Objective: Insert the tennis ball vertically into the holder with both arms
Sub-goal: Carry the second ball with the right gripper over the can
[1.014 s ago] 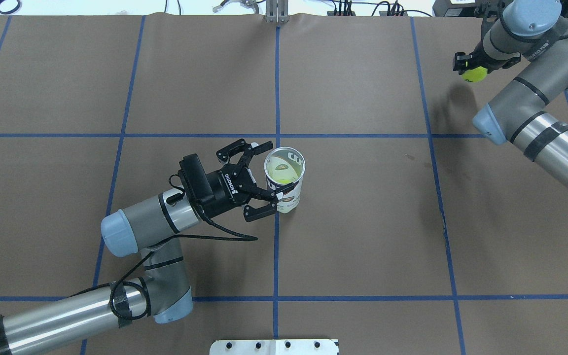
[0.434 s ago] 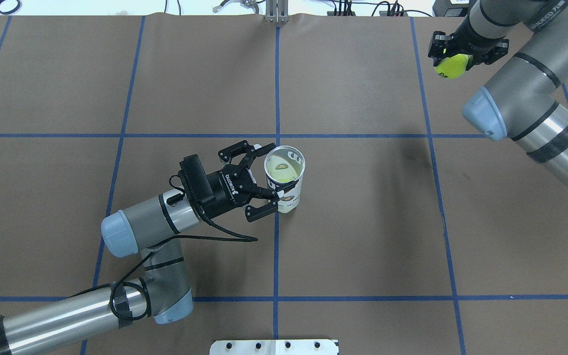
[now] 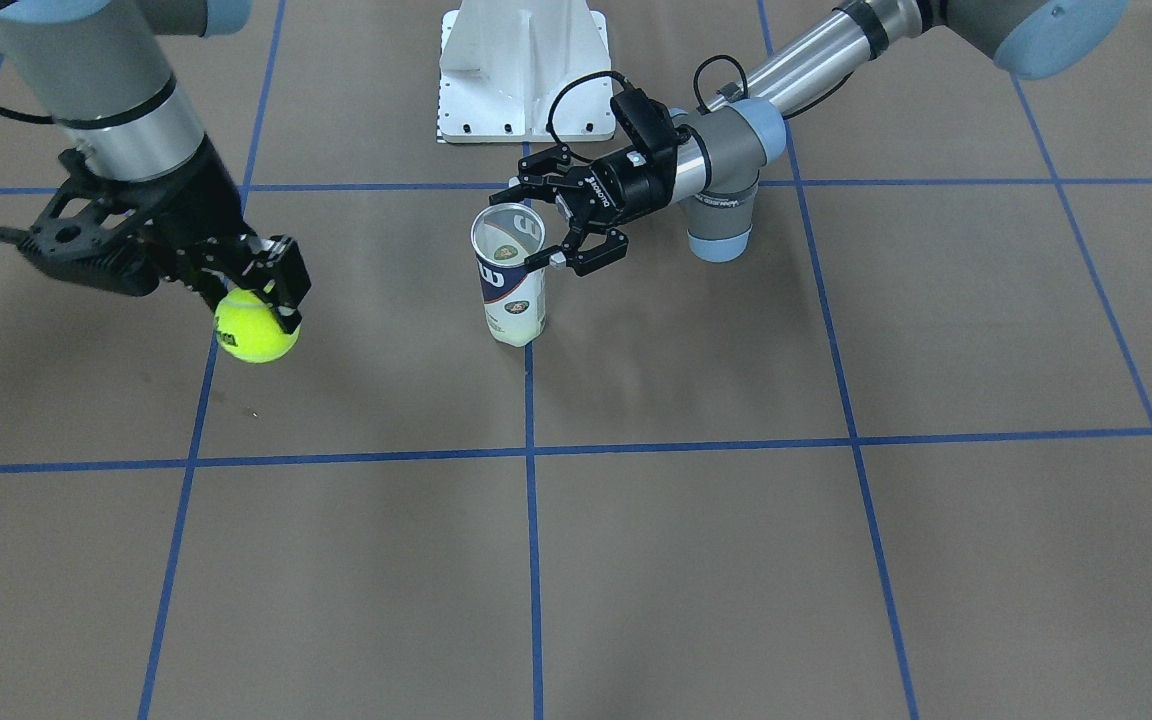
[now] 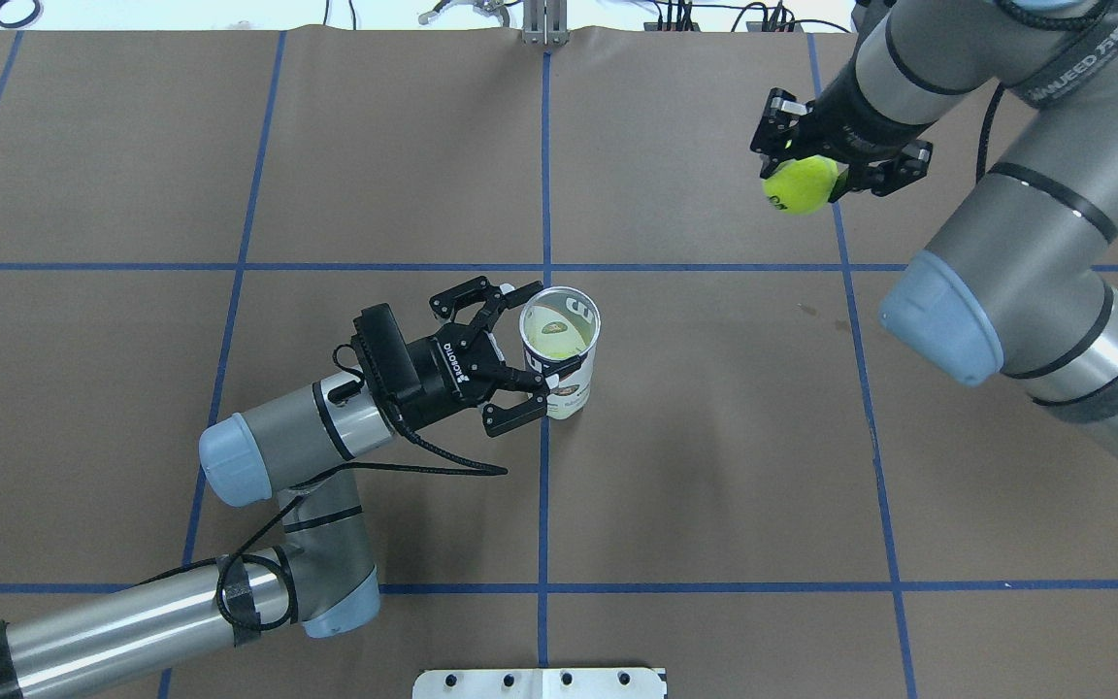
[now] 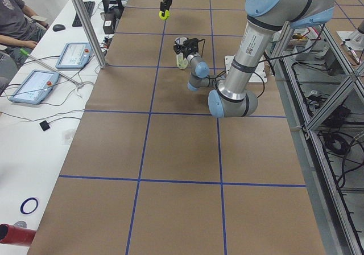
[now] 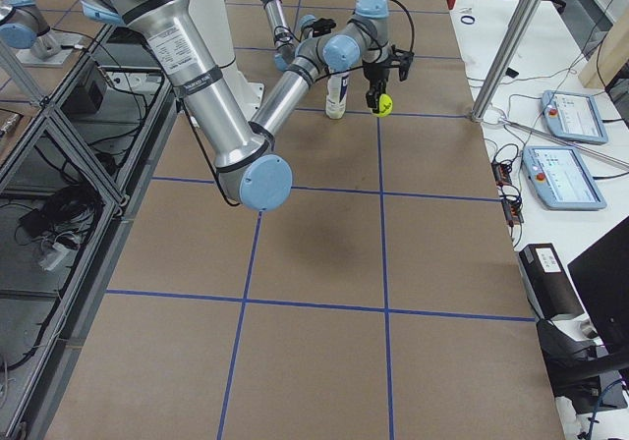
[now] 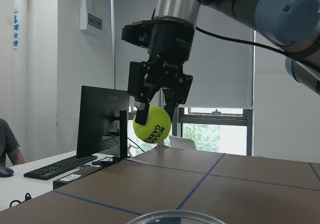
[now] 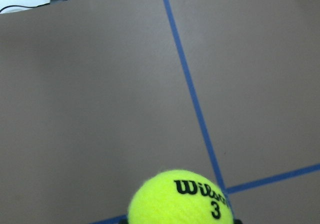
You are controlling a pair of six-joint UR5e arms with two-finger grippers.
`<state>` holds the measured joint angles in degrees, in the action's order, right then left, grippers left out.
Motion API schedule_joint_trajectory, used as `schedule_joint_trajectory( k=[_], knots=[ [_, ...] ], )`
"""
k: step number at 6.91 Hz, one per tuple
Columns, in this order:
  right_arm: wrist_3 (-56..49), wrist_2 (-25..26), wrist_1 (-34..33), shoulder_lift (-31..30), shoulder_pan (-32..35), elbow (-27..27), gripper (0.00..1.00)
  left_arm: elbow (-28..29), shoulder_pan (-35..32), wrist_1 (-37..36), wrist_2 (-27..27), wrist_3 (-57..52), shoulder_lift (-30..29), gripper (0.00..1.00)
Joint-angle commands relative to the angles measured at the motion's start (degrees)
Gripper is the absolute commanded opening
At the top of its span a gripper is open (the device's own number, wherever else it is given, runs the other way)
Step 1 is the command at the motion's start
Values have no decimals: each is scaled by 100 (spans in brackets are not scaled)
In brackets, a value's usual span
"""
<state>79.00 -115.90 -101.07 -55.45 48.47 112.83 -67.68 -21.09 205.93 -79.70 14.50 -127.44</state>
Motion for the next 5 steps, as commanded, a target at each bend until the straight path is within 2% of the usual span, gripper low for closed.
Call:
schedule_joint_trajectory(
  k=[1,5],
  knots=[
    [1053,-3,-36,620,-643,99,0,0,0,-9,-2,0,0,88],
    [1338,76,-27,1167,-1146,-173,0,0,0,0,7,0,0,89]
  ],
)
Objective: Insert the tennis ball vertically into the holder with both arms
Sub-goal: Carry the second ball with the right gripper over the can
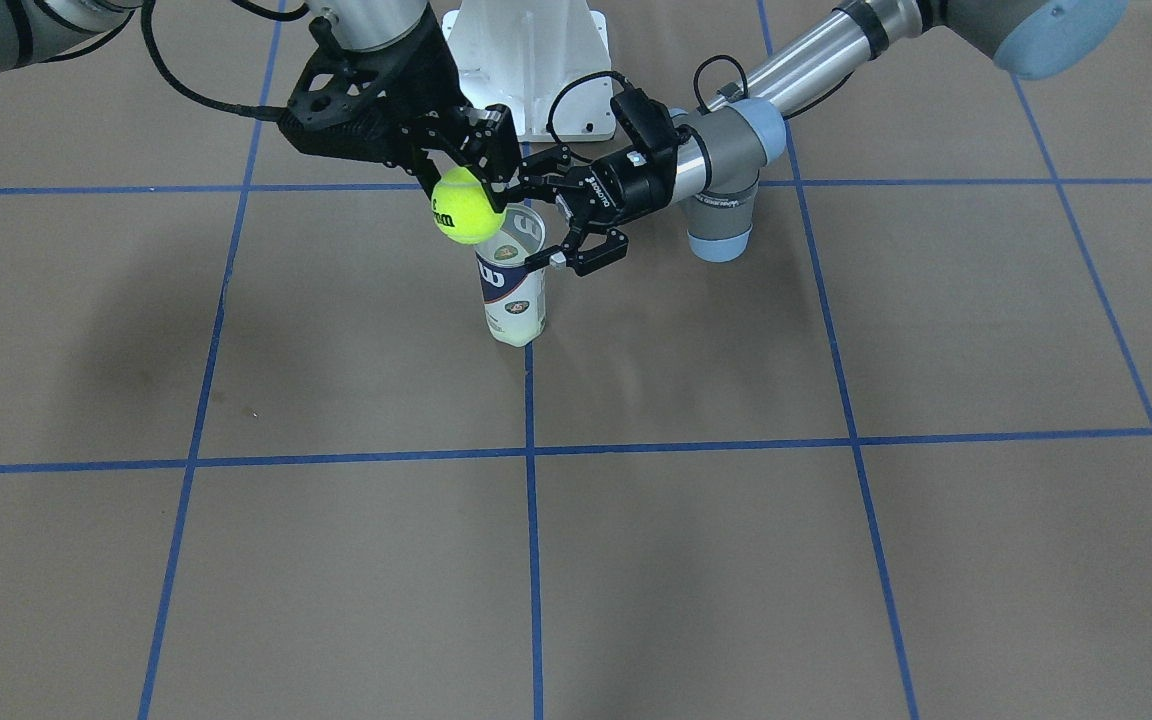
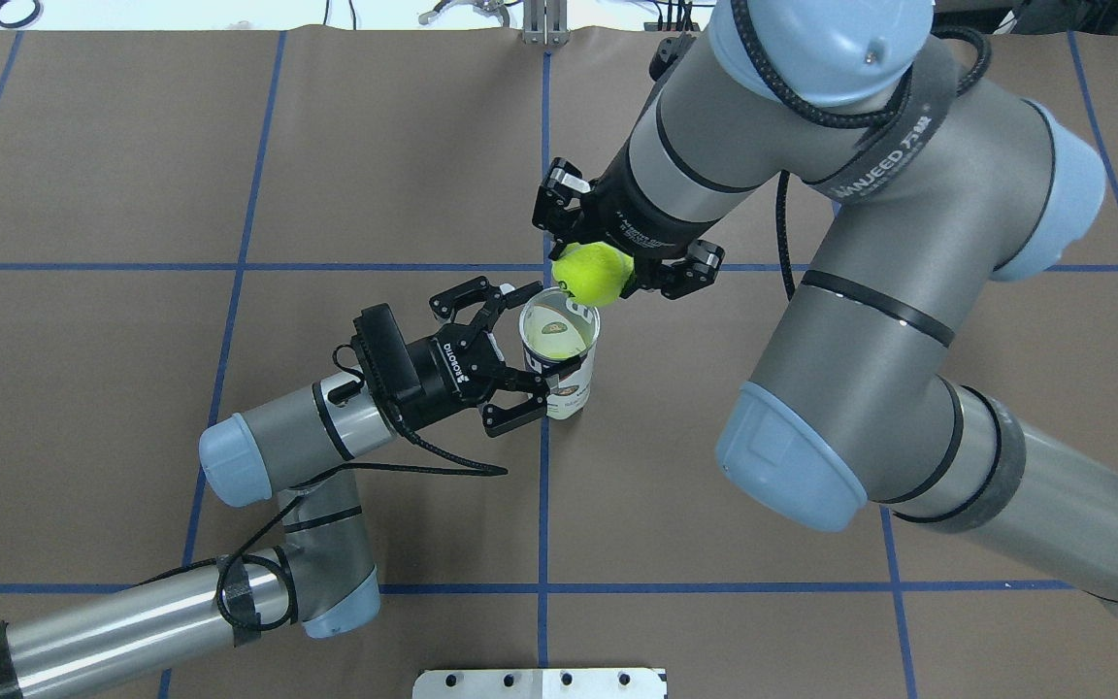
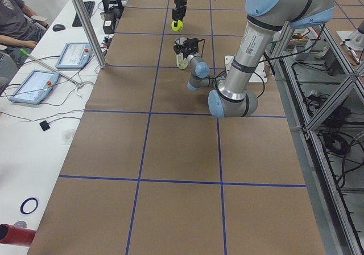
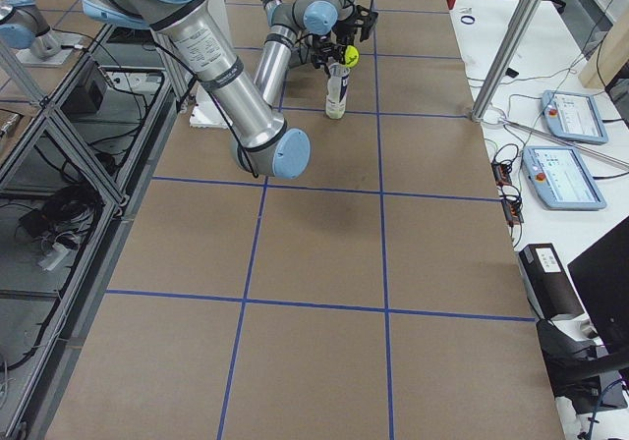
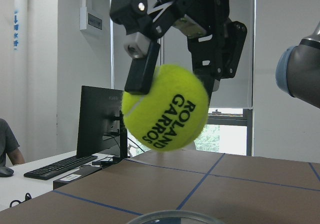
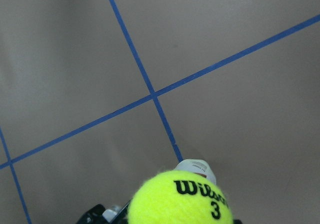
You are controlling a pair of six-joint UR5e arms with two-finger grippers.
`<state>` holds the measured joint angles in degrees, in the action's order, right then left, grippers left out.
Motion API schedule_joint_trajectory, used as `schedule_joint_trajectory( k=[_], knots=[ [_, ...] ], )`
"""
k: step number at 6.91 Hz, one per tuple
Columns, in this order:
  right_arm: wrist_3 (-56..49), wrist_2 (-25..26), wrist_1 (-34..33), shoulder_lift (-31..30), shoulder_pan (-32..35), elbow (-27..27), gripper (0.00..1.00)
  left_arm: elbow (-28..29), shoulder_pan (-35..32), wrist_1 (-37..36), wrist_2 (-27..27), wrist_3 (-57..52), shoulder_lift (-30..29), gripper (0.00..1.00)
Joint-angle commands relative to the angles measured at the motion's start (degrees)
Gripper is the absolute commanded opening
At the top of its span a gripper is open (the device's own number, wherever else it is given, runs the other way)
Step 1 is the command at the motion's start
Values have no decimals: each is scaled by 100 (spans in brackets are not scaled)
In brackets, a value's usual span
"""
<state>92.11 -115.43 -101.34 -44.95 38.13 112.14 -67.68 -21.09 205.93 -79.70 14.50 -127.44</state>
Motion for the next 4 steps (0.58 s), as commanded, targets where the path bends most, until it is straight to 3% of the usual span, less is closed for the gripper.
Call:
schedule_joint_trajectory(
  k=[1,4],
  knots=[
    [27,64,18,153,-183,-174,0,0,0,-9,7,0,0,89],
    [-8,196,36,259,-245,-421,0,0,0,0,7,0,0,89]
  ],
)
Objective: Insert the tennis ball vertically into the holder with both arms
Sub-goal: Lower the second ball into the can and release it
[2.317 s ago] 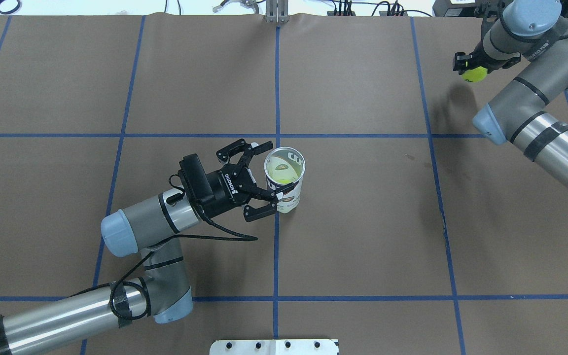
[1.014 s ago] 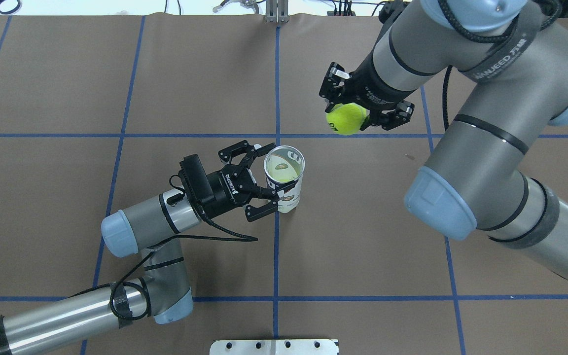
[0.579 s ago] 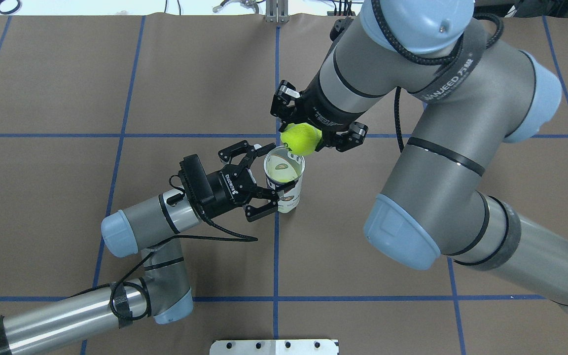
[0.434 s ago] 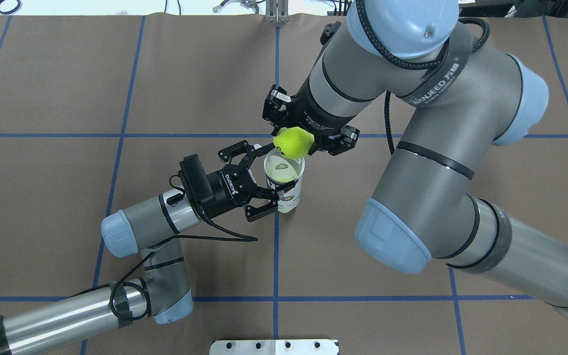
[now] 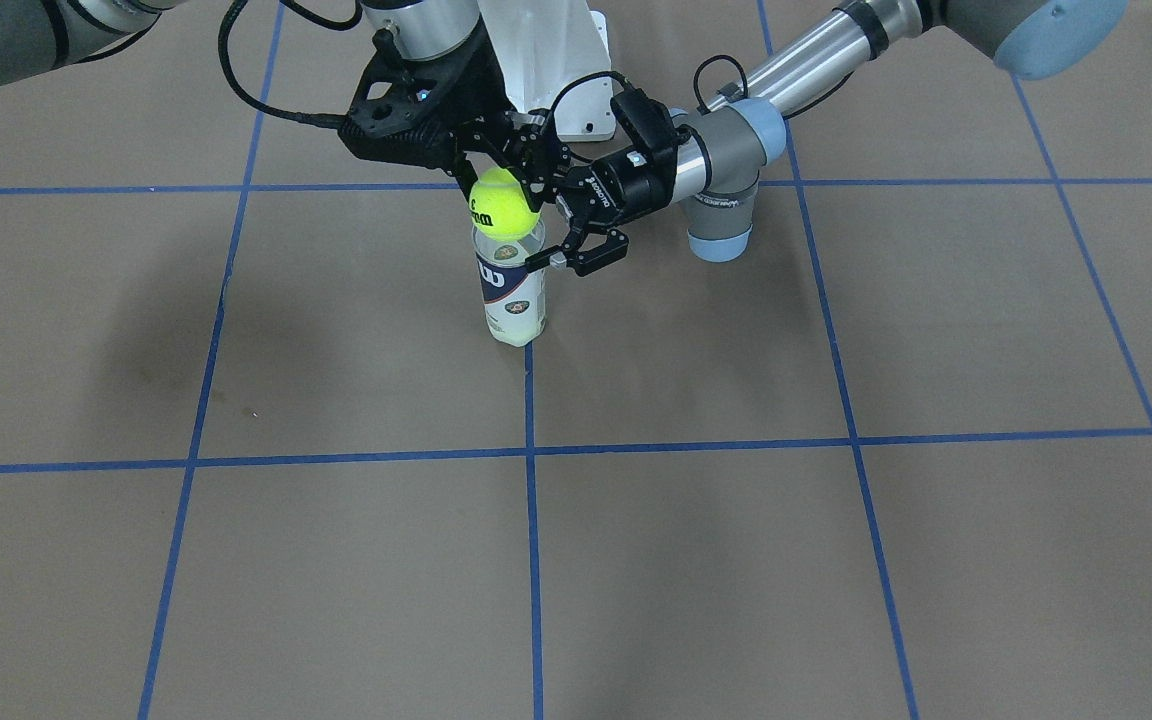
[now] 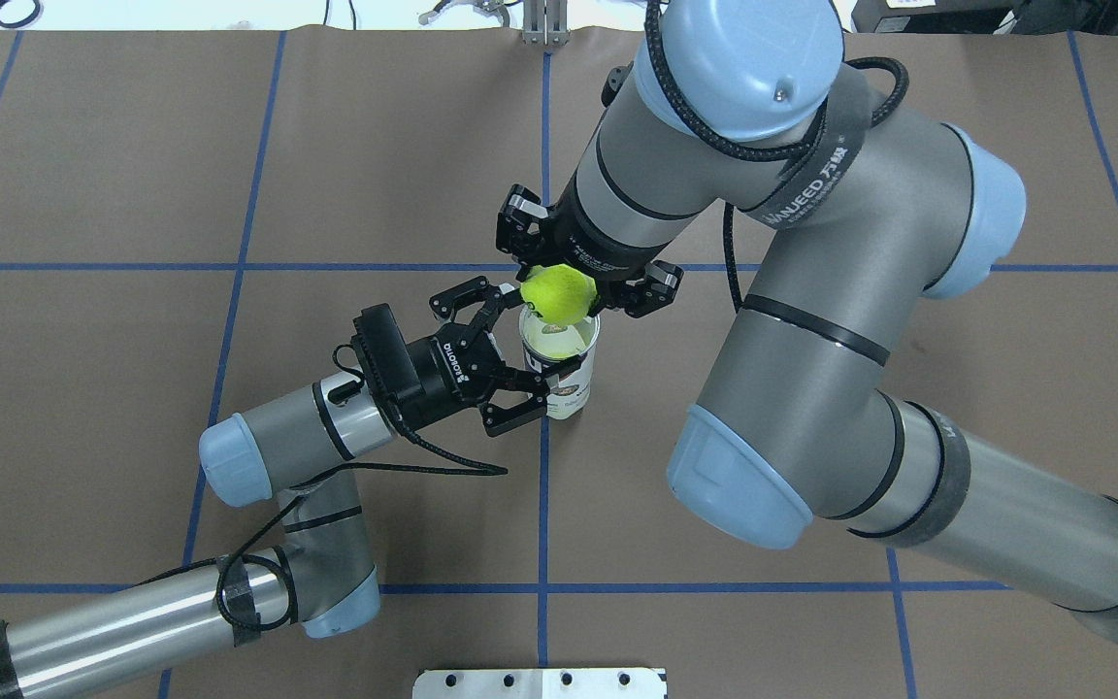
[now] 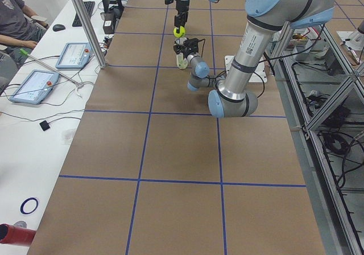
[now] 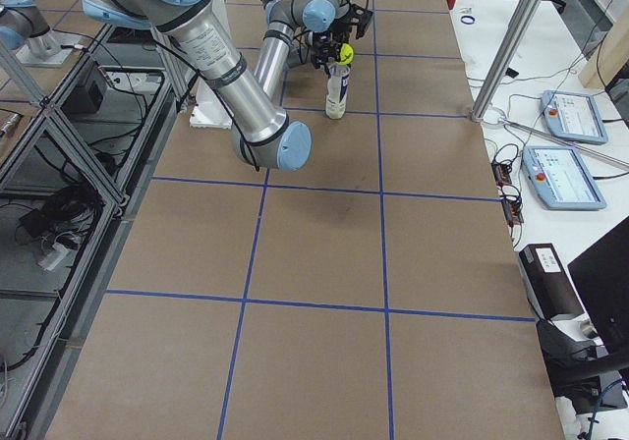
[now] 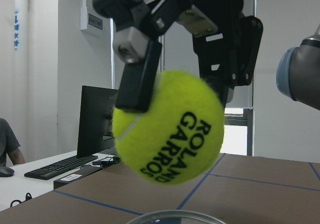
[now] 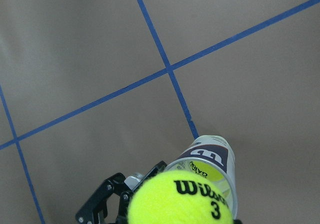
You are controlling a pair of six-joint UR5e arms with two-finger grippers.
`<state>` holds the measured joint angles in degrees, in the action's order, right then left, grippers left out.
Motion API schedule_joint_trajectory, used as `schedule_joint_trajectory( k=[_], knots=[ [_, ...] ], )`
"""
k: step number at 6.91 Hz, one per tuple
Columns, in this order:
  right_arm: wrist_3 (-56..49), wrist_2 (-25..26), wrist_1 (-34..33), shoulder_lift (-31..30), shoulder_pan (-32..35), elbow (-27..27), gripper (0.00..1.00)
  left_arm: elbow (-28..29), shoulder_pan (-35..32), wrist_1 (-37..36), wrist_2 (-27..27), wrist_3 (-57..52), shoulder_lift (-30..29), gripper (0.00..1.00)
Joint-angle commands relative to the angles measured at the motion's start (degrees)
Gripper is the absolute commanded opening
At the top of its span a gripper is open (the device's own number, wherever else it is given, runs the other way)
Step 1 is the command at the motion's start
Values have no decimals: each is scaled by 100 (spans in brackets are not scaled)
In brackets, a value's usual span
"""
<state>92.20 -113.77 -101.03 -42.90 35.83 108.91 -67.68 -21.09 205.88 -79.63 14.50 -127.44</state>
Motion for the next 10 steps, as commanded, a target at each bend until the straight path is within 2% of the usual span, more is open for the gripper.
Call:
schedule_joint_trajectory(
  k=[1,2,3,4,6,10],
  knots=[
    [-35,30,5,45,-41,-124,0,0,0,-4,0,0,0,89],
    [-53,30,5,45,-67,-194,31,0,0,-4,0,0,0,89],
    [-53,117,5,45,-120,-204,58,0,0,5,0,0,0,89],
    [-62,118,5,36,-120,-178,59,0,0,5,0,0,0,89],
    [-70,144,5,10,-138,-186,99,0,0,-4,0,0,0,89],
    [-97,127,-4,10,-129,-125,99,0,0,5,0,0,0,89]
  ],
)
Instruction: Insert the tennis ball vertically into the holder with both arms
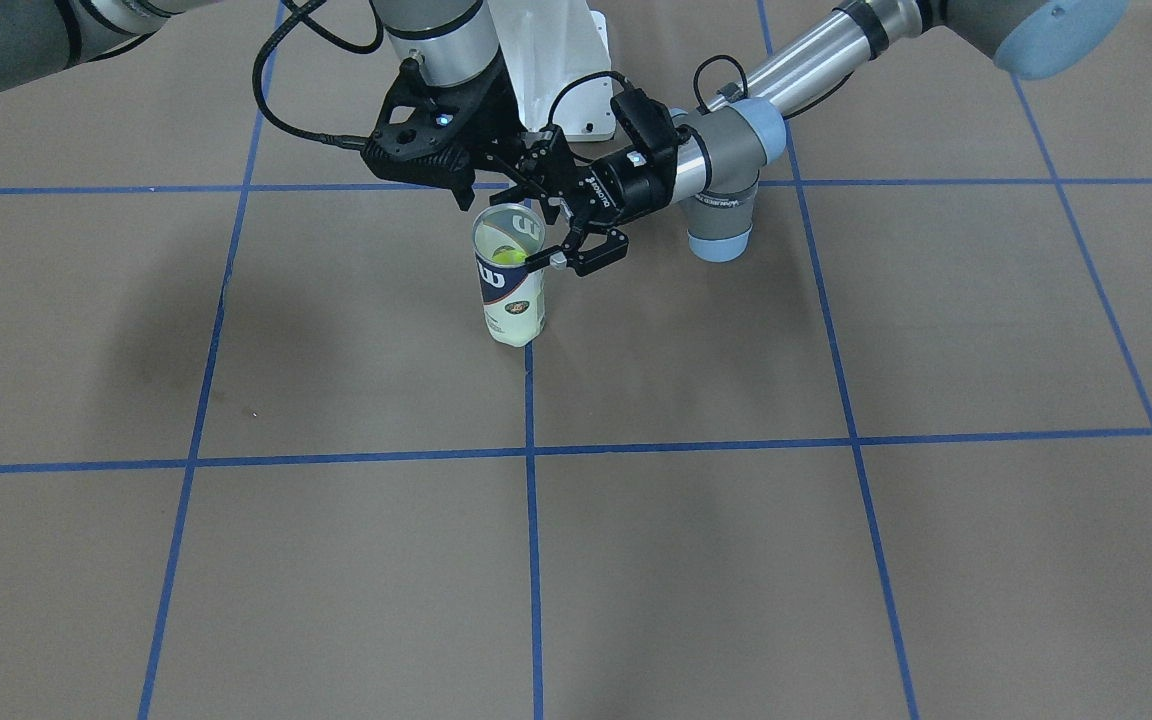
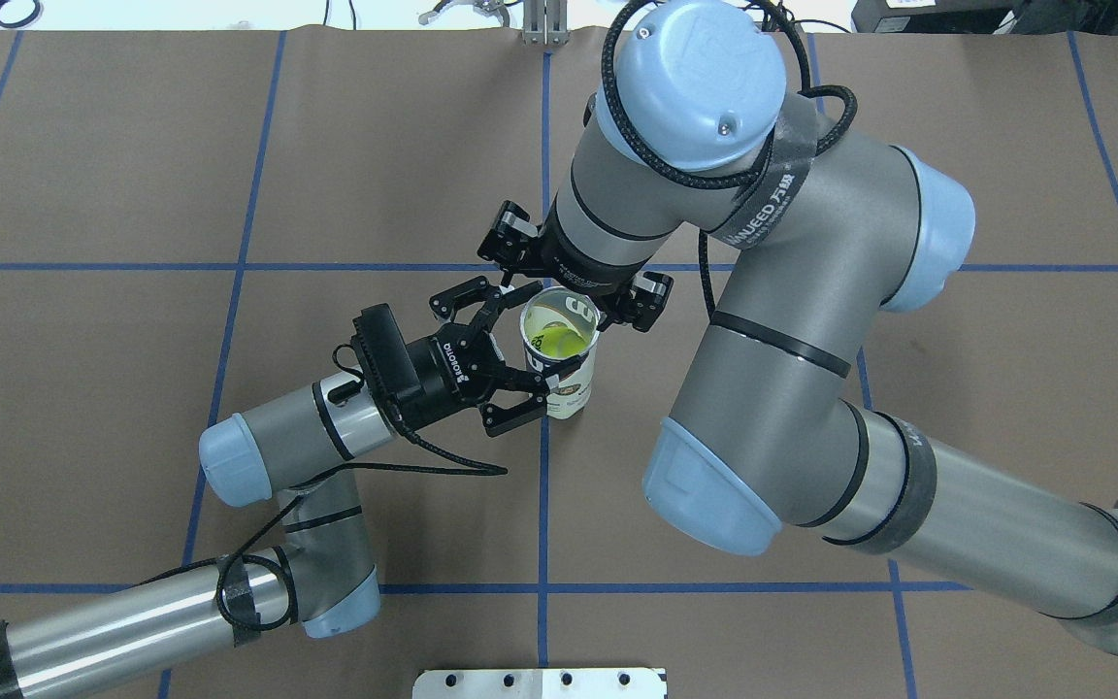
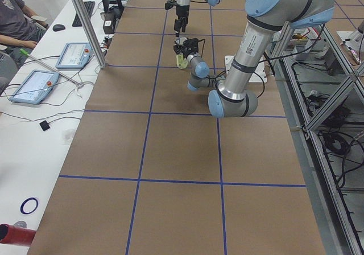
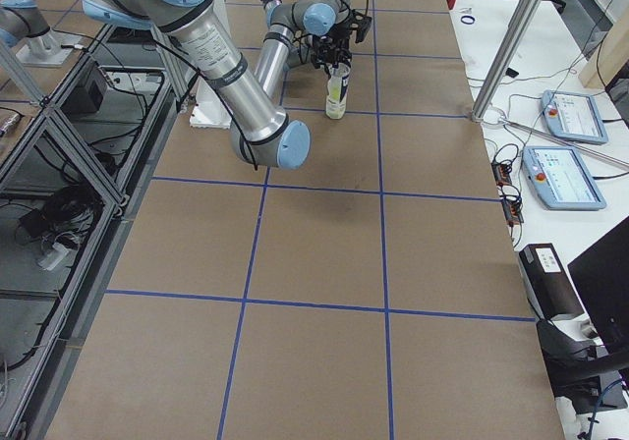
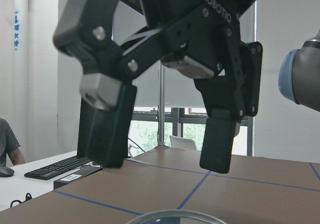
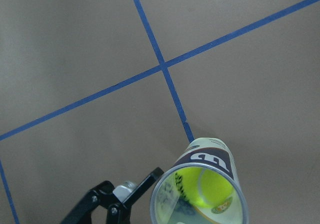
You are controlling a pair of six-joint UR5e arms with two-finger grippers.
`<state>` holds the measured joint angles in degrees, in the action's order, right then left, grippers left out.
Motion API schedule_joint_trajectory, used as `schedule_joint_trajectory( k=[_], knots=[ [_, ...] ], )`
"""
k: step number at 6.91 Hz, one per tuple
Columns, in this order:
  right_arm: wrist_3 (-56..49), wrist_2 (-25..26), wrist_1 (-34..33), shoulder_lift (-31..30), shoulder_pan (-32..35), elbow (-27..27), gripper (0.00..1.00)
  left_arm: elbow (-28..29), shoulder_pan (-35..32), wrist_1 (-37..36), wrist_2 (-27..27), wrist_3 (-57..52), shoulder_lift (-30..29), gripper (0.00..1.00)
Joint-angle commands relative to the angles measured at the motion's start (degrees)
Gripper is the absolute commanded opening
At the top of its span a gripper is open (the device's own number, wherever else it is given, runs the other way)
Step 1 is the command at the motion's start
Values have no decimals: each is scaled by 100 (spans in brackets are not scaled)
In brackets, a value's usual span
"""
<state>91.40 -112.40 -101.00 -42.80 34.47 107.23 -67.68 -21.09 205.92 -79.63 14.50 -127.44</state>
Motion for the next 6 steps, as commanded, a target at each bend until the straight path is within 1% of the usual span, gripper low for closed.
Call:
schedule_joint_trajectory(
  k=[1,2,3,5,6],
  knots=[
    [-16,-10,-7,-44,42,78,99,0,-9,0,0,0,0,90],
    [-25,-79,-7,-131,181,113,99,-26,-17,0,-9,0,9,98],
    [-112,-89,-7,-298,244,218,99,-166,-61,0,-26,9,44,99],
    [-419,-133,2,-605,577,341,99,-674,-114,-35,0,18,455,99],
    [-708,-194,2,-842,744,429,99,-1007,-140,-26,583,26,849,99]
  ],
)
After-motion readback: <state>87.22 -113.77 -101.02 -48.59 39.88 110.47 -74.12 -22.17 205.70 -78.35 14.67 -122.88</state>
